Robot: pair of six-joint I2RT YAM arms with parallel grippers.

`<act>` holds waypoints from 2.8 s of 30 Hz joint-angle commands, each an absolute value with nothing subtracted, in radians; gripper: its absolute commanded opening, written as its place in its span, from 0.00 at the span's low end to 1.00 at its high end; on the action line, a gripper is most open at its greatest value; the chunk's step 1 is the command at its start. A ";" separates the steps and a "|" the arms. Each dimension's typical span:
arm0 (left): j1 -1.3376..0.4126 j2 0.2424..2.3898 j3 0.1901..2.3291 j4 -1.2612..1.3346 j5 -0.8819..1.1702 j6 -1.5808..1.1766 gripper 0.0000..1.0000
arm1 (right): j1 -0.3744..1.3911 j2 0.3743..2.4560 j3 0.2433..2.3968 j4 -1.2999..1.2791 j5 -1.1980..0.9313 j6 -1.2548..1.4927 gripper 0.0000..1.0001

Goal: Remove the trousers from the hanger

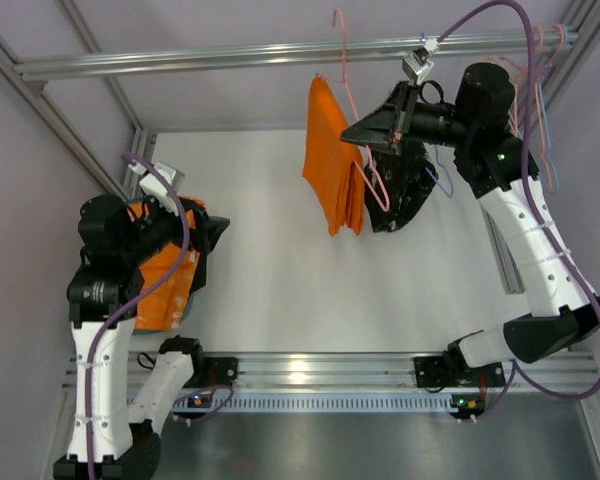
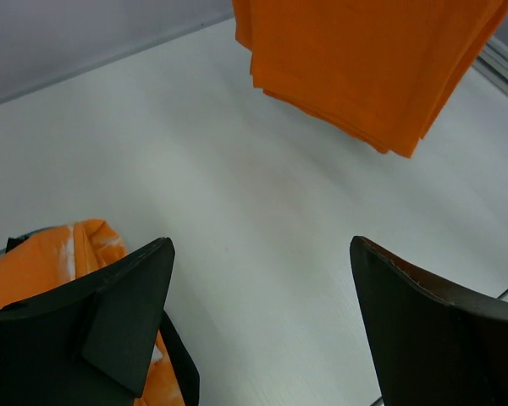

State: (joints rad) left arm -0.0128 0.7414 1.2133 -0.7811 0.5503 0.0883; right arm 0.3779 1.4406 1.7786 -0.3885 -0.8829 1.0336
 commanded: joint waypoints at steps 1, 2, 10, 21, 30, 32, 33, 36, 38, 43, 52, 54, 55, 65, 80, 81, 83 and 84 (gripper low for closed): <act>-0.008 0.794 1.187 -0.514 0.632 0.054 0.91 | 0.387 1.324 1.769 -0.184 -0.868 1.011 0.00; -0.008 0.828 1.189 -0.484 0.624 0.042 0.90 | 0.387 1.313 1.755 -0.190 -0.862 1.012 0.00; -0.372 1.003 1.275 -0.359 0.286 0.215 0.91 | 0.388 1.243 1.695 -0.255 -0.796 1.003 0.00; -0.701 1.176 1.356 -0.265 0.095 0.170 0.90 | 0.388 1.147 1.606 -0.201 -0.609 1.064 0.00; -0.962 1.278 1.365 -0.195 -0.049 0.183 0.93 | 0.391 1.144 1.565 -0.097 -0.592 1.138 0.00; -0.986 1.301 1.371 -0.178 -0.067 0.167 0.93 | 0.393 1.144 1.557 -0.081 -0.595 1.152 0.00; -0.992 1.310 1.373 -0.169 -0.083 0.161 0.93 | 0.393 1.143 1.555 -0.077 -0.600 1.157 0.00; -1.000 1.348 1.396 -0.132 -0.181 0.124 0.93 | 0.393 1.138 1.549 -0.057 -0.604 1.172 0.00; -0.999 1.373 1.411 -0.106 -0.207 0.111 0.93 | 0.396 1.134 1.545 -0.048 -0.603 1.184 0.00; -1.000 1.414 1.401 -0.043 -0.302 0.104 0.90 | 0.397 1.126 1.542 -0.018 -0.611 1.212 0.00; -0.999 1.410 1.356 0.032 -0.382 0.159 0.78 | 0.397 1.115 1.536 -0.009 -0.632 1.252 0.00; -0.999 1.411 1.351 0.038 -0.380 0.167 0.78 | 0.400 1.117 1.536 0.025 -0.638 1.259 0.00; -0.999 1.416 1.351 0.046 -0.383 0.167 0.79 | 0.400 1.118 1.534 0.026 -0.638 1.265 0.00; -0.997 1.465 1.405 0.072 -0.399 0.153 0.89 | 0.408 1.111 1.525 0.046 -0.653 1.287 0.00; -0.999 1.364 1.431 0.006 -0.393 0.159 0.00 | 0.411 1.057 1.418 -0.049 -0.635 1.146 0.00; -0.997 1.352 1.459 0.005 -0.384 0.173 0.00 | 0.411 1.052 1.405 -0.054 -0.635 1.120 0.00; -0.997 1.344 1.511 0.005 -0.362 0.184 0.00 | 0.413 1.040 1.365 -0.070 -0.629 1.092 0.00; -0.997 1.338 1.531 0.005 -0.338 0.196 0.00 | 0.411 1.037 1.352 -0.087 -0.626 1.065 0.00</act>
